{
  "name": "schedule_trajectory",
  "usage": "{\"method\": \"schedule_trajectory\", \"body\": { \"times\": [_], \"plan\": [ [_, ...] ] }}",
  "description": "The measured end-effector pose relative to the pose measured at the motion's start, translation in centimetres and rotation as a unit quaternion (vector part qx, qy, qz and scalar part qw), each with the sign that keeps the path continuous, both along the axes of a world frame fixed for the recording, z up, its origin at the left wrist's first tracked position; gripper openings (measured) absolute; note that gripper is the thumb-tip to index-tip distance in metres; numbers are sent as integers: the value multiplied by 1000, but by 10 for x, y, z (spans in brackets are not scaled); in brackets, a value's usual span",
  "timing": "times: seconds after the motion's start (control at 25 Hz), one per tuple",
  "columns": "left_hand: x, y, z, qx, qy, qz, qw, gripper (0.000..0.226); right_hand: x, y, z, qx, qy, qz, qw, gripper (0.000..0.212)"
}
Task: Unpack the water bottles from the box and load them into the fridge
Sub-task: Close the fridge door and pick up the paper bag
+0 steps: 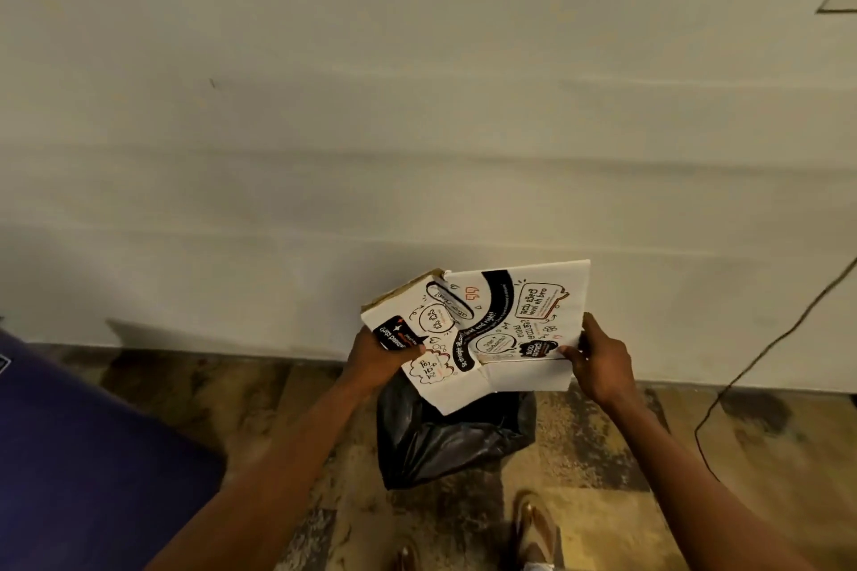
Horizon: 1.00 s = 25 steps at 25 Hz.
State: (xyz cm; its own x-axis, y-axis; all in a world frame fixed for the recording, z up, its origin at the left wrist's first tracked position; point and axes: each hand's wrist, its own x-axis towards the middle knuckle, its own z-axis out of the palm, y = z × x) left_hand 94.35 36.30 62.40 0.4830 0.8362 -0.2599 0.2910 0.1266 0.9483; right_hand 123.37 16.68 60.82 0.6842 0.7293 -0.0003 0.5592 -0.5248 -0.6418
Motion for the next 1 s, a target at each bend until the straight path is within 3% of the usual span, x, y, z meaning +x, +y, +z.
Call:
{"method": "schedule_trajectory", "body": {
  "times": [0.36, 0.6, 1.0],
  "plan": [
    [18, -18, -24, 6, 67, 152, 986, 38, 65, 85, -40, -80, 2, 189, 979, 36],
    [45, -26, -52, -20, 106, 214, 971, 34, 87, 114, -52, -102, 46, 265, 958, 59],
    [65, 23, -100, -81, 155, 184, 967, 26, 96, 178, -78, -76, 91, 198, 973, 53]
  ]
}}
